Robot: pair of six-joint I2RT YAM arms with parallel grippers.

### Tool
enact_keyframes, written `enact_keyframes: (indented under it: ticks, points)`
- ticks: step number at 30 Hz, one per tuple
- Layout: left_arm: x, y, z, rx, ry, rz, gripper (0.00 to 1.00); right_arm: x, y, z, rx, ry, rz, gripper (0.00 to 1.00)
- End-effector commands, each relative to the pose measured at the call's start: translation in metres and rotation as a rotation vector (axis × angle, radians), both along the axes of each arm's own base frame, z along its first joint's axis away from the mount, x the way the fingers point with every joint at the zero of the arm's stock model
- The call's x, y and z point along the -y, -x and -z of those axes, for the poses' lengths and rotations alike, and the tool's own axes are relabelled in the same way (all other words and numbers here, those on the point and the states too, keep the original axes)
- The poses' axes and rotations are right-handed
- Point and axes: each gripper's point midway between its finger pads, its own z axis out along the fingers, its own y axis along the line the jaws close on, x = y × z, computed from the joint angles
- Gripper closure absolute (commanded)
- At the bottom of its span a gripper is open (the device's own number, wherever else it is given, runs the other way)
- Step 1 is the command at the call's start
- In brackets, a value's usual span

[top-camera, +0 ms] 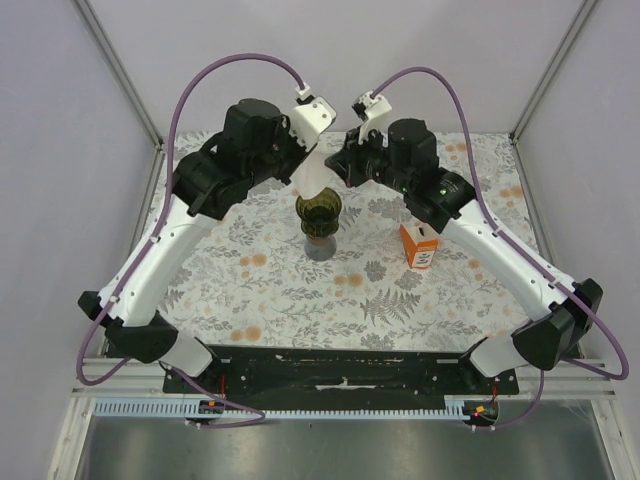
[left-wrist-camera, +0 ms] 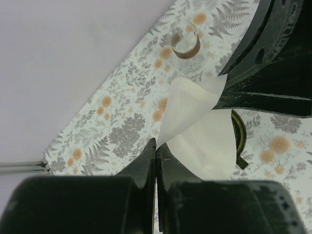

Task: Place the coffee filter in the dripper
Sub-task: Place the coffee filter in the coffee dripper.

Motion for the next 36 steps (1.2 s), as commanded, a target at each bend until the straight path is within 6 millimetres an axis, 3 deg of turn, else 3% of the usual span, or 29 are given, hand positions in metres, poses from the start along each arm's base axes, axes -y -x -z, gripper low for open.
enact_keyframes:
  ticks: [1,11,17,22,24,25,27,33,36]
  points:
    - [-0.004,0.005,0.030,-0.134,-0.035,0.056,0.98,0.018,0.019,0.009,-0.080,0.061,-0.015,1.00]
    - [0.018,0.029,0.058,-0.311,0.053,0.192,0.98,0.027,0.049,0.037,-0.230,0.123,-0.087,1.00]
    - [0.024,0.033,0.071,-0.351,0.081,0.200,0.98,0.026,0.058,0.048,-0.294,0.140,-0.120,1.00]
    - [0.028,0.027,0.082,-0.372,0.081,0.183,0.98,0.023,0.059,0.045,-0.297,0.127,-0.131,1.00]
    - [0.027,0.022,0.084,-0.370,0.080,0.155,0.88,0.021,0.058,0.046,-0.302,0.128,-0.136,1.00]
    - [0.024,0.019,0.084,-0.361,0.076,0.138,0.73,0.016,0.056,0.047,-0.311,0.123,-0.151,1.00]
    - [0.023,0.018,0.084,-0.354,0.071,0.127,0.64,0.011,0.054,0.046,-0.314,0.114,-0.168,1.00]
    - [0.010,0.017,0.096,-0.351,0.025,0.082,0.58,0.004,0.054,0.033,-0.310,0.074,-0.213,1.00]
    - [0.007,0.015,0.098,-0.345,0.024,0.061,0.62,0.002,0.053,0.033,-0.313,0.065,-0.226,1.00]
